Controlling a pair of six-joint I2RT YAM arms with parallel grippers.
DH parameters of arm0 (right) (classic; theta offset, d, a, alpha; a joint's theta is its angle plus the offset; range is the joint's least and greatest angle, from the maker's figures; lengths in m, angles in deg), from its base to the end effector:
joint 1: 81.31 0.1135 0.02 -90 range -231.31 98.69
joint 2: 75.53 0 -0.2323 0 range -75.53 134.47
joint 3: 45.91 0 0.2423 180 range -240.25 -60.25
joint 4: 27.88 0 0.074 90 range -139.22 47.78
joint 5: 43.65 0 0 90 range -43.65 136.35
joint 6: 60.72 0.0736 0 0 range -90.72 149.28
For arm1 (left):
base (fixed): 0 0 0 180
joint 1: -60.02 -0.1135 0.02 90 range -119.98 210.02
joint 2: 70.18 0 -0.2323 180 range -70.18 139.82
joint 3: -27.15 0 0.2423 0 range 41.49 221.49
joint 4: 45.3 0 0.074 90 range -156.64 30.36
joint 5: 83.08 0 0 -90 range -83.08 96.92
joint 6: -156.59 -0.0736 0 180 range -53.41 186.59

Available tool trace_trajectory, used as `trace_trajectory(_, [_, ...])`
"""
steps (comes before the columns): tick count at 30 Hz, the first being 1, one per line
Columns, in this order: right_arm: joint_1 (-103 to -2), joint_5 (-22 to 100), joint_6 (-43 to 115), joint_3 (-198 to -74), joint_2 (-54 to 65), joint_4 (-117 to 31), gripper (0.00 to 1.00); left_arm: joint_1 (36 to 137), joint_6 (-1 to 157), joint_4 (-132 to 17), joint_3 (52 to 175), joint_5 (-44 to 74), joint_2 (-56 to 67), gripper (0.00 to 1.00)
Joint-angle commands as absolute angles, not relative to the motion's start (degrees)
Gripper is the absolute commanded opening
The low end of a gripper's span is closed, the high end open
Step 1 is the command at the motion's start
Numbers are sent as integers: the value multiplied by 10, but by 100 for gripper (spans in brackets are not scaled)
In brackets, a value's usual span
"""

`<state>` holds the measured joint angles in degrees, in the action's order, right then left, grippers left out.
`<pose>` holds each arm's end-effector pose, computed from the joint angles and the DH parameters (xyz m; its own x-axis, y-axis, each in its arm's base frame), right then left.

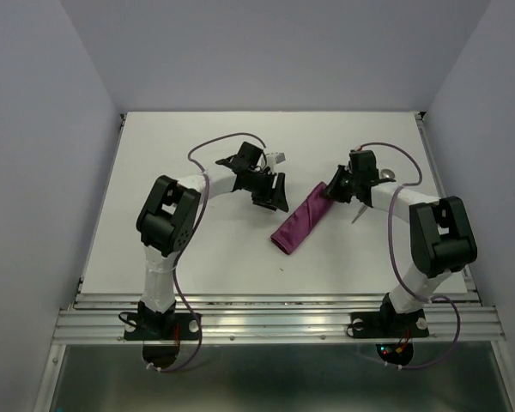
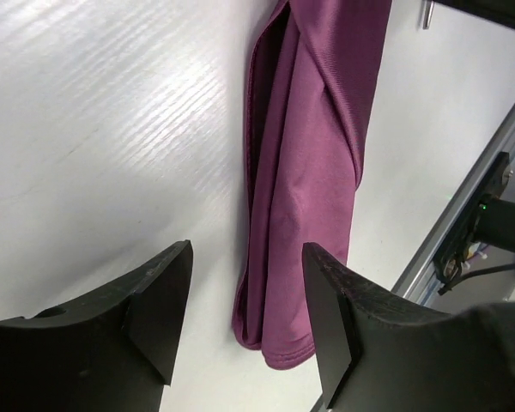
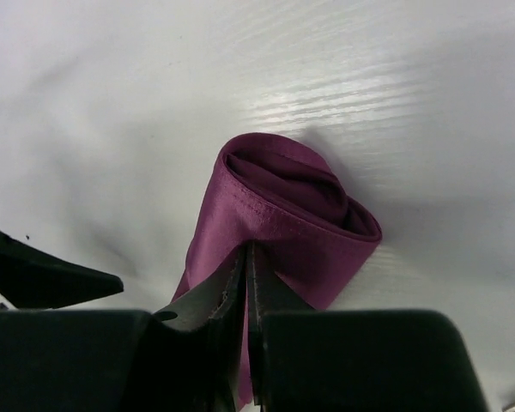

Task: Fold the napkin into a case and place the utensils inside
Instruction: Turn over the smaller rectangle-folded napkin at the center of the board, then move the smaller rectangle folded napkin to the center of the board.

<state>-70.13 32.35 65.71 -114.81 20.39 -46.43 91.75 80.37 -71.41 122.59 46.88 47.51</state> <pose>0.3513 0.0876 0.1306 -0.7740 0.4344 -0.4606 0.1310 0.8217 0.5547 0.3484 -0.2710 0.1300 -0.7998 0.2799 -0.5310 0.5926 0.5088 -0.6244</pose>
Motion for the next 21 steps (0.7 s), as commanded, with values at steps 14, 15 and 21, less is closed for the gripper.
trace_trajectory(14, [-664, 338, 665, -1216, 260, -420, 8, 928, 804, -699, 1118, 469, 347, 0])
trace_trajectory(15, [-664, 345, 664, -1213, 246, -421, 8, 930, 804, -697, 1108, 472, 346, 0])
trace_trajectory(21, [-664, 388, 658, -1200, 212, -447, 8, 939, 814, -680, 1078, 470, 343, 0])
